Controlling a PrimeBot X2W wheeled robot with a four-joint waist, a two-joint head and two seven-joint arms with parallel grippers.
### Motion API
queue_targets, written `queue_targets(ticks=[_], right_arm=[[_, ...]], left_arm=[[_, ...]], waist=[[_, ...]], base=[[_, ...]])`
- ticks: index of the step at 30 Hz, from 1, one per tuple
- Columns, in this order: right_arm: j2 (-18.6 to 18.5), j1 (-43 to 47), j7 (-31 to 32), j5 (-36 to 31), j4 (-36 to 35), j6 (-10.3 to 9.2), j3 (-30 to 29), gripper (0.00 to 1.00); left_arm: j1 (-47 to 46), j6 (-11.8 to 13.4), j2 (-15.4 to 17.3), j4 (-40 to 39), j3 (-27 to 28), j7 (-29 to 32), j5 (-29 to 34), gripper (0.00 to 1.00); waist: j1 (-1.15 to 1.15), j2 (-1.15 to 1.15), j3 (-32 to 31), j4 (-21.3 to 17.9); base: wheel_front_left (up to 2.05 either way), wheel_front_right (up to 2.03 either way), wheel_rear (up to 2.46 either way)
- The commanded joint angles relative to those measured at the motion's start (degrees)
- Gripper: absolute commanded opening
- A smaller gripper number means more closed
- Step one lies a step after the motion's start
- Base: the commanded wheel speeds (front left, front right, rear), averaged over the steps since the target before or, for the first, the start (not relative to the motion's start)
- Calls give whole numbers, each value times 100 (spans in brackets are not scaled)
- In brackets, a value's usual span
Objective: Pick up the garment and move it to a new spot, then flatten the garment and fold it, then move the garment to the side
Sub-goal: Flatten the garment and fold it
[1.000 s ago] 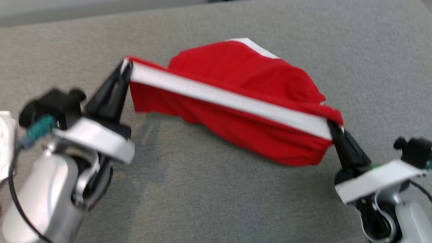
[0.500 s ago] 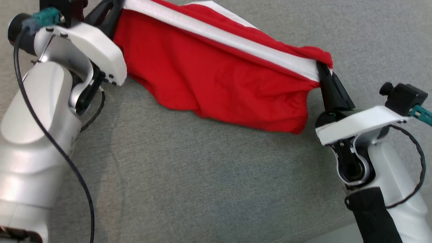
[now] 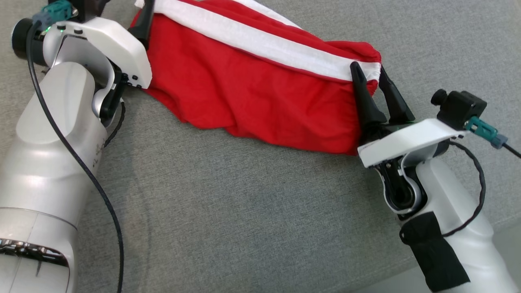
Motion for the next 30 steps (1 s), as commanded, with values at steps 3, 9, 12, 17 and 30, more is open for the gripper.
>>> queue_targets(ticks=[3, 9, 12, 17, 30], right_arm=[[-155, 276, -123, -325, -151, -2, -51, 100], [-275, 996, -151, -1560, -1096, -2, -723, 100], [-225, 1332, -150, -2110, -1619, -2, -1045, 100], [-165, 1763, -150, -2789, -2126, -2, -1402, 100], [-101, 2505, -151, -3276, -2160, -2, -1840, 100]], left_arm=[[201, 202, -19, 26, 40, -412, 52, 100], [1102, 550, 200, -1013, 277, -787, 126, 100], [1712, 759, 378, -2014, 552, -789, 218, 100], [2844, 1126, 599, -3609, 986, -788, 450, 100], [4834, 1554, 604, -5281, 1576, -790, 676, 100]], waist=[[0, 0, -104, 84], [0, 0, -328, 333], [0, 0, -423, 477], [0, 0, -616, 715], [0, 0, -1311, 1093]], base=[[0, 0, 0], [0, 0, 0], [0, 0, 0], [0, 0, 0], [0, 0, 0]])
